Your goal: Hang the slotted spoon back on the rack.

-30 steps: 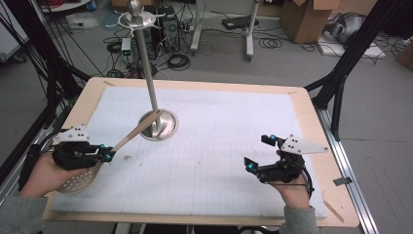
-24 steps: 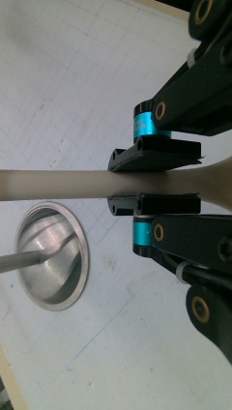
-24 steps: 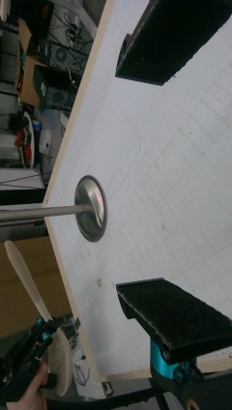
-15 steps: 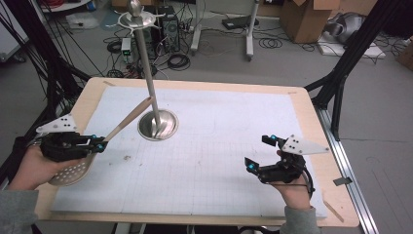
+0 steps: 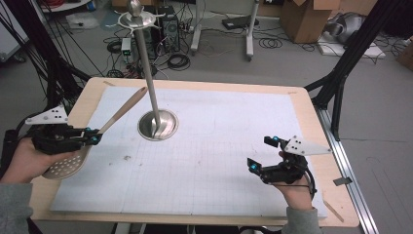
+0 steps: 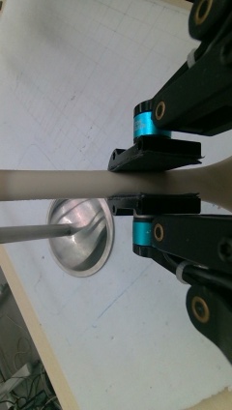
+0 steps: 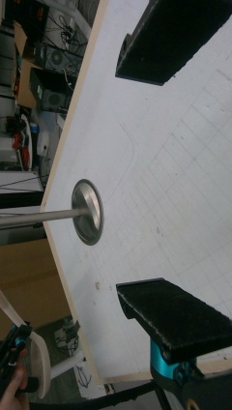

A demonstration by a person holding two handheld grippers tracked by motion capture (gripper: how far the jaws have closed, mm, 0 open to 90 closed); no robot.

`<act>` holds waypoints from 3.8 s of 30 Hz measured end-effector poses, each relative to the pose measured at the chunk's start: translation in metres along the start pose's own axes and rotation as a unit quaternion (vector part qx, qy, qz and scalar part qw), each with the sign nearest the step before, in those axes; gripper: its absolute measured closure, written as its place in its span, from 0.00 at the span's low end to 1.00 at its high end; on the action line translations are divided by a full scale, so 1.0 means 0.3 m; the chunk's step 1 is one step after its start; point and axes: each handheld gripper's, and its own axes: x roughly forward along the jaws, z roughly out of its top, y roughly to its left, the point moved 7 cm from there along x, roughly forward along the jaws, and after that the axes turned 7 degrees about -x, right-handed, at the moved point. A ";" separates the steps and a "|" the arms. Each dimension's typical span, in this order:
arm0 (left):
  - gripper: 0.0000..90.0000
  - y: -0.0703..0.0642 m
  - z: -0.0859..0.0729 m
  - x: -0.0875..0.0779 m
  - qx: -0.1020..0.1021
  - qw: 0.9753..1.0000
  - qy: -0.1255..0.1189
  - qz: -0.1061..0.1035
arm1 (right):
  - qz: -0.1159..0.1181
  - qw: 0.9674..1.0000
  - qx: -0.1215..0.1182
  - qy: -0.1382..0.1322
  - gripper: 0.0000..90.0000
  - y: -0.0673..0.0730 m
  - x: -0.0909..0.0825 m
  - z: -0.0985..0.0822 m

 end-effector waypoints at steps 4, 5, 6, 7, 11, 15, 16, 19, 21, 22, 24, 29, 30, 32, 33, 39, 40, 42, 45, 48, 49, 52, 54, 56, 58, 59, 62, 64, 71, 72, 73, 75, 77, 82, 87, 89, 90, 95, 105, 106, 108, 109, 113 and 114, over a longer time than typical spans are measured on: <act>0.86 0.010 0.018 -0.020 -0.001 1.000 -0.006 0.002 | -0.001 1.000 0.000 -0.001 0.02 -0.002 -0.003 -0.002; 0.86 0.012 0.025 -0.028 -0.002 1.000 -0.010 0.001 | -0.001 1.000 0.000 -0.002 0.02 -0.003 -0.004 -0.002; 0.86 0.013 0.030 -0.032 -0.003 1.000 -0.012 0.000 | -0.002 1.000 -0.001 -0.002 0.02 -0.004 -0.005 -0.003; 0.86 0.015 0.037 -0.038 -0.002 1.000 -0.015 0.002 | -0.001 1.000 0.001 -0.001 0.02 -0.004 -0.006 -0.004; 0.86 0.019 0.063 -0.061 0.000 1.000 -0.023 0.002 | -0.002 1.000 0.002 0.001 0.02 -0.007 -0.008 -0.008; 0.86 0.026 0.094 -0.083 0.002 0.999 -0.032 0.003 | -0.003 1.000 0.003 0.001 0.02 -0.013 -0.010 -0.011; 0.86 0.026 0.099 -0.087 0.000 0.999 -0.035 0.002 | -0.005 1.000 0.005 0.001 0.02 -0.014 -0.011 -0.011; 0.86 0.030 0.120 -0.100 0.002 0.999 -0.039 0.002 | -0.006 1.000 0.006 0.000 0.02 -0.017 -0.014 -0.012; 0.86 0.031 0.129 -0.106 0.003 0.999 -0.042 0.002 | -0.008 1.000 0.005 0.000 0.02 -0.020 -0.015 -0.013; 0.86 0.031 0.136 -0.110 0.003 0.999 -0.044 0.001 | -0.007 1.000 0.005 0.000 0.02 -0.020 -0.016 -0.013; 0.86 0.032 0.146 -0.117 0.005 0.999 -0.047 0.000 | -0.008 1.000 0.006 -0.001 0.02 -0.021 -0.017 -0.013; 0.86 0.033 0.171 -0.139 0.003 0.998 -0.059 -0.004 | -0.008 1.000 0.004 -0.003 0.02 -0.022 -0.020 -0.012; 0.86 0.033 0.176 -0.144 0.002 0.998 -0.062 -0.004 | -0.007 1.000 0.006 -0.004 0.02 -0.022 -0.021 -0.011; 0.86 0.032 0.182 -0.155 0.004 0.998 -0.061 -0.005 | -0.007 1.000 0.005 -0.005 0.02 -0.022 -0.023 -0.010; 0.86 0.033 0.185 -0.162 0.006 0.998 -0.061 -0.002 | -0.008 1.000 0.004 -0.006 0.02 -0.024 -0.023 -0.009; 0.86 0.036 0.223 -0.220 0.006 0.997 -0.075 0.005 | -0.008 1.000 0.006 -0.007 0.02 -0.023 -0.027 -0.009; 0.86 0.036 0.229 -0.227 0.007 0.997 -0.077 0.005 | -0.007 1.000 0.007 -0.006 0.02 -0.023 -0.027 -0.010; 0.86 0.038 0.237 -0.237 0.007 0.997 -0.078 0.007 | -0.006 1.000 0.008 -0.005 0.02 -0.022 -0.027 -0.010; 0.86 0.040 0.250 -0.250 0.008 0.997 -0.082 0.007 | -0.006 1.000 0.007 -0.006 0.02 -0.022 -0.027 -0.011; 0.86 0.043 0.265 -0.265 0.007 0.996 -0.090 0.005 | -0.006 1.000 0.008 -0.005 0.02 -0.025 -0.028 -0.012; 0.86 0.044 0.270 -0.268 0.006 0.995 -0.095 0.004 | -0.008 1.000 0.006 -0.007 0.02 -0.028 -0.027 -0.012; 0.86 0.050 0.279 -0.273 0.004 0.995 -0.100 0.011 | -0.008 1.000 0.008 -0.007 0.02 -0.030 -0.029 -0.014; 0.86 0.055 0.281 -0.273 0.004 0.995 -0.099 0.015 | -0.007 1.000 0.011 -0.007 0.02 -0.029 -0.032 -0.014; 0.86 0.057 0.284 -0.274 0.003 0.995 -0.100 0.015 | -0.008 1.000 0.012 -0.007 0.02 -0.030 -0.035 -0.014; 0.86 0.060 0.289 -0.278 0.003 0.994 -0.104 0.016 | -0.009 1.000 0.011 -0.009 0.02 -0.033 -0.034 -0.015; 0.86 0.059 0.292 -0.281 0.002 0.994 -0.106 0.014 | -0.009 1.000 0.011 -0.009 0.02 -0.034 -0.034 -0.016; 0.86 0.061 0.301 -0.289 0.003 0.994 -0.109 0.016 | -0.008 1.000 0.012 -0.008 0.02 -0.034 -0.034 -0.018; 0.86 0.065 0.306 -0.293 0.004 0.994 -0.111 0.019 | -0.008 1.000 0.012 -0.008 0.02 -0.035 -0.035 -0.018; 0.86 0.077 0.314 -0.280 -0.001 0.993 -0.114 0.016 | -0.009 1.000 0.013 -0.008 0.02 -0.038 -0.039 -0.020; 0.86 0.079 0.315 -0.278 -0.002 0.993 -0.114 0.018 | -0.009 1.000 0.014 -0.007 0.02 -0.038 -0.040 -0.021; 0.86 0.082 0.315 -0.275 -0.004 0.993 -0.116 0.017 | -0.009 1.000 0.014 -0.007 0.02 -0.038 -0.040 -0.021; 0.86 0.084 0.316 -0.270 -0.007 0.993 -0.118 0.014 | -0.009 1.000 0.016 -0.008 0.02 -0.037 -0.042 -0.020; 0.86 0.087 0.317 -0.267 -0.006 0.993 -0.117 0.013 | -0.009 1.000 0.015 -0.008 0.02 -0.039 -0.044 -0.021; 0.86 0.090 0.320 -0.260 -0.006 0.993 -0.116 0.012 | -0.010 1.000 0.017 -0.007 0.02 -0.043 -0.046 -0.025; 0.86 0.085 0.320 -0.241 -0.007 0.994 -0.112 0.005 | -0.012 1.000 0.019 -0.008 0.02 -0.043 -0.048 -0.024; 0.86 0.082 0.320 -0.234 -0.007 0.993 -0.114 0.003 | -0.010 1.000 0.017 -0.008 0.02 -0.043 -0.050 -0.024; 0.86 0.081 0.320 -0.231 -0.006 0.994 -0.113 0.003 | -0.010 1.000 0.017 -0.008 0.02 -0.043 -0.050 -0.024; 0.86 0.077 0.318 -0.212 -0.006 0.994 -0.111 0.001 | -0.010 1.000 0.014 -0.009 0.02 -0.043 -0.048 -0.024; 0.87 0.076 0.306 -0.157 -0.011 0.995 -0.101 0.005 | -0.010 1.000 0.017 -0.008 0.02 -0.044 -0.050 -0.025; 0.87 0.076 0.305 -0.152 -0.011 0.995 -0.100 0.005 | -0.010 1.000 0.016 -0.008 0.02 -0.044 -0.050 -0.025; 0.87 0.074 0.304 -0.138 -0.014 0.995 -0.098 0.005 | -0.010 1.000 0.016 -0.008 0.02 -0.044 -0.049 -0.025; 0.87 0.073 0.304 -0.132 -0.014 0.995 -0.097 0.003 | -0.010 1.000 0.015 -0.008 0.02 -0.043 -0.049 -0.025; 0.87 0.069 0.305 -0.109 -0.016 0.996 -0.092 0.002 | -0.010 1.000 0.017 -0.008 0.02 -0.043 -0.050 -0.024; 0.87 0.068 0.306 -0.103 -0.017 0.996 -0.092 0.002 | -0.010 1.000 0.016 -0.008 0.02 -0.043 -0.050 -0.024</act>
